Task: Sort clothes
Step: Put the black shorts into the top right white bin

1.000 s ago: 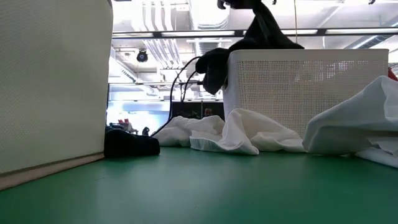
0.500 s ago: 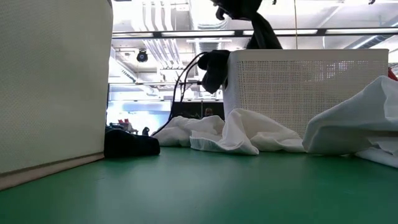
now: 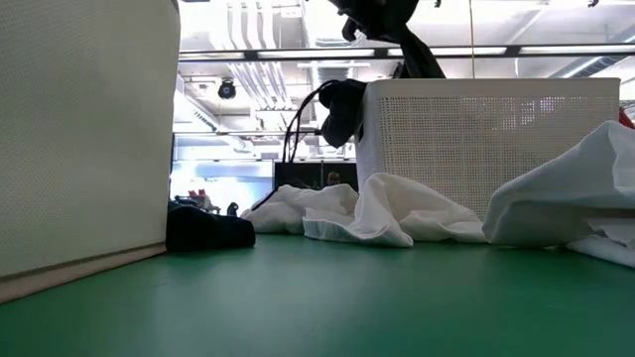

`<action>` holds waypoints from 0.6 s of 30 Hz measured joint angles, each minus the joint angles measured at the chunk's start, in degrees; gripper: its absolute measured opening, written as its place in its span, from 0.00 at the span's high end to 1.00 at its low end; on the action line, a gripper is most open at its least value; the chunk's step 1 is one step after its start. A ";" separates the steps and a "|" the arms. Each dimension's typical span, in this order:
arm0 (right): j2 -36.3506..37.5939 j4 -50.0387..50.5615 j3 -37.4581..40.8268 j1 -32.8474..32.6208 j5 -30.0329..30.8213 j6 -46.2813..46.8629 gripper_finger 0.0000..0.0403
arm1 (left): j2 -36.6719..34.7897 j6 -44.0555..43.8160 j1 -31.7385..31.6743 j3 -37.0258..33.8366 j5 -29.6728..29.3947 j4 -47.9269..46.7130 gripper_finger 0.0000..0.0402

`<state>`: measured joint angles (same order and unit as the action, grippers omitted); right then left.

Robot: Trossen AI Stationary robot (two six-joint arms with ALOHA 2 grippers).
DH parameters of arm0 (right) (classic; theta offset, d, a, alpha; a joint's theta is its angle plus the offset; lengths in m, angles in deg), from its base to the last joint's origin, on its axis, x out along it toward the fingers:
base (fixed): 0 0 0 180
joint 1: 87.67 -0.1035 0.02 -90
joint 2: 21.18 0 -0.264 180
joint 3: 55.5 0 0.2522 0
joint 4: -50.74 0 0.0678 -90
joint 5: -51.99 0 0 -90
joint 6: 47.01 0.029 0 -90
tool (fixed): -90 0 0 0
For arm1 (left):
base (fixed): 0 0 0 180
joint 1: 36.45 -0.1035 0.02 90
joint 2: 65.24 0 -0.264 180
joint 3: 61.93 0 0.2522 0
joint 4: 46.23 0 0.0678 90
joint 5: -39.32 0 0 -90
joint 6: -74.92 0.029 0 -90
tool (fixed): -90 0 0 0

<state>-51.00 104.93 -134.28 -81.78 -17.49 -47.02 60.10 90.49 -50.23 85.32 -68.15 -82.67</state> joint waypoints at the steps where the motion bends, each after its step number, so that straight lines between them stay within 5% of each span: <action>1: 0.00 0.00 0.00 0.01 0.00 -0.02 0.52 | 0.00 -0.15 0.00 0.00 0.00 -0.31 0.94; 18: 0.00 -0.01 0.27 0.00 0.01 0.00 0.52 | -0.02 -5.61 0.00 0.00 0.00 -7.16 0.50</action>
<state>-51.00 104.92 -134.01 -81.78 -17.49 -47.02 60.08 84.88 -50.23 85.32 -68.15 -89.84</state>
